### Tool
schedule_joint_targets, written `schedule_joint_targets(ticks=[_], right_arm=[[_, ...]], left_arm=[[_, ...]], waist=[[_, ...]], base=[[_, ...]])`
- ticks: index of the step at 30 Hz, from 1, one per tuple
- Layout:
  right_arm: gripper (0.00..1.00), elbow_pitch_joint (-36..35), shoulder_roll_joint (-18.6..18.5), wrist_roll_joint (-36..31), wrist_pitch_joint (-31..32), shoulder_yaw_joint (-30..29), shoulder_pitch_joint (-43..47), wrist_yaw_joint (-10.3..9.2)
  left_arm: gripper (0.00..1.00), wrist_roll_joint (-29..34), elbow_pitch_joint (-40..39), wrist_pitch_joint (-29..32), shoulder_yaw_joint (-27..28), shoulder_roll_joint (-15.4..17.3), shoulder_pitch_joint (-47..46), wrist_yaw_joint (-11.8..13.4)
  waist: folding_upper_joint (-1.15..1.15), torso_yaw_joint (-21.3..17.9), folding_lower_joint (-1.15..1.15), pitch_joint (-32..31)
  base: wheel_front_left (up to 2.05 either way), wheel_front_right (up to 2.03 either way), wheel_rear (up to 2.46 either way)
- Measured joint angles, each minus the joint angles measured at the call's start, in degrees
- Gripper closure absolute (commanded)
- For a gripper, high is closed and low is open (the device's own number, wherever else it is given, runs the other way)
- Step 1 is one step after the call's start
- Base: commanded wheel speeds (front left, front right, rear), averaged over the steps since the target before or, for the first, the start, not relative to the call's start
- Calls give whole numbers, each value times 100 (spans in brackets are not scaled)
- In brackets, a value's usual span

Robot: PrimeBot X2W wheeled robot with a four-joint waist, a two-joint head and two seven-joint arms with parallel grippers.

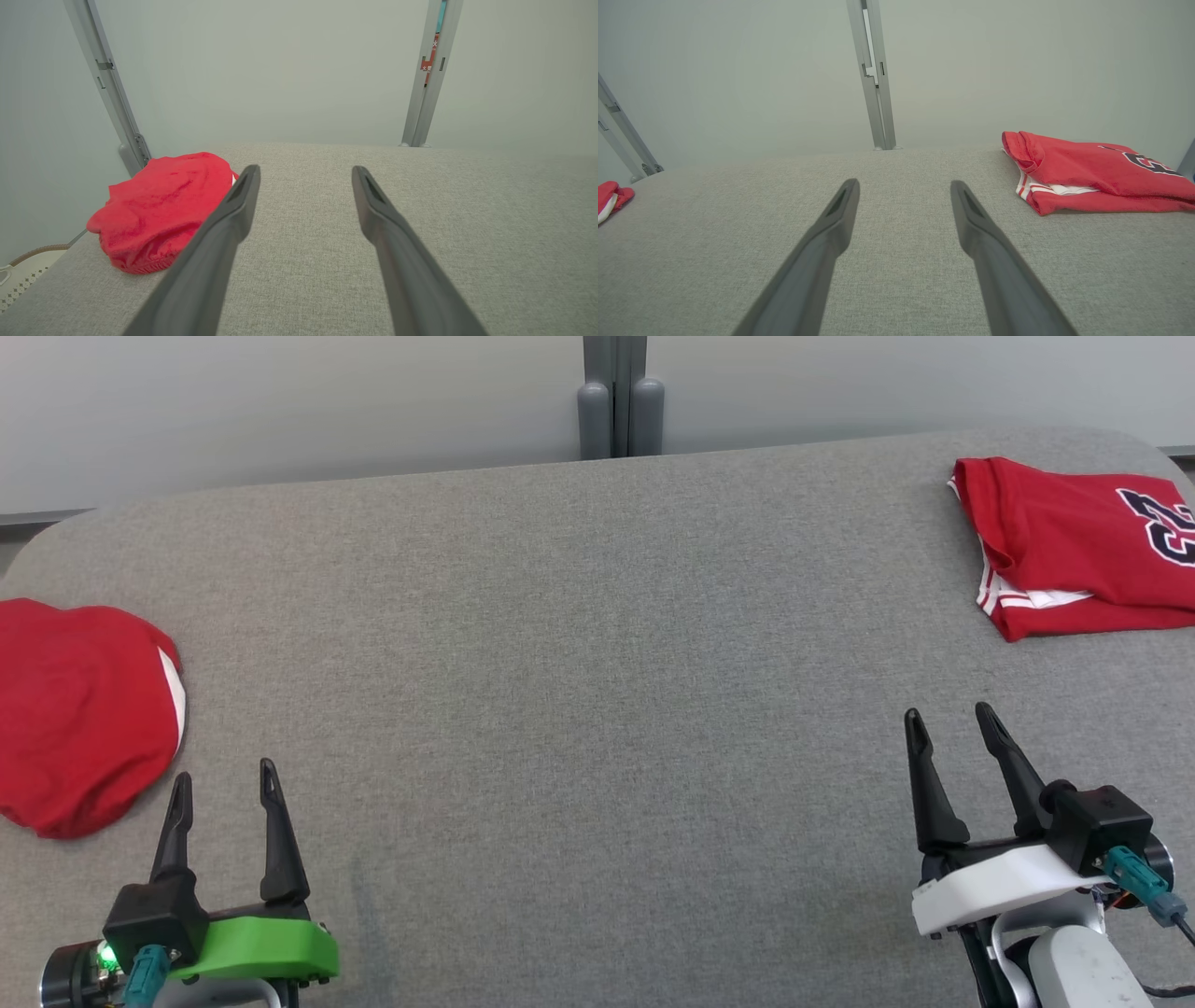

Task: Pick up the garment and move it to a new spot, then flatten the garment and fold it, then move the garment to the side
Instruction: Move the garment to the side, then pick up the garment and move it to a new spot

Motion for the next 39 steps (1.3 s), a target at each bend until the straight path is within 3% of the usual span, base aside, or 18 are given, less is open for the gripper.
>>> schedule_joint_targets(ticks=[8,18,39], right_arm=[[0,63,16,-9,49,2,34,0],[0,175,45,-3,119,165,47,0],[0,216,5,-7,210,287,75,0]], left_arm=[[0,25,16,0,90,-9,-4,2],[0,40,18,0,293,-13,-5,35],[0,-22,7,0,514,-20,126,85]], waist=[[0,91,0,-16],[0,483,0,-5],[0,1941,0,-35]], base=[[0,0,0],[0,0,0],[0,0,0]])
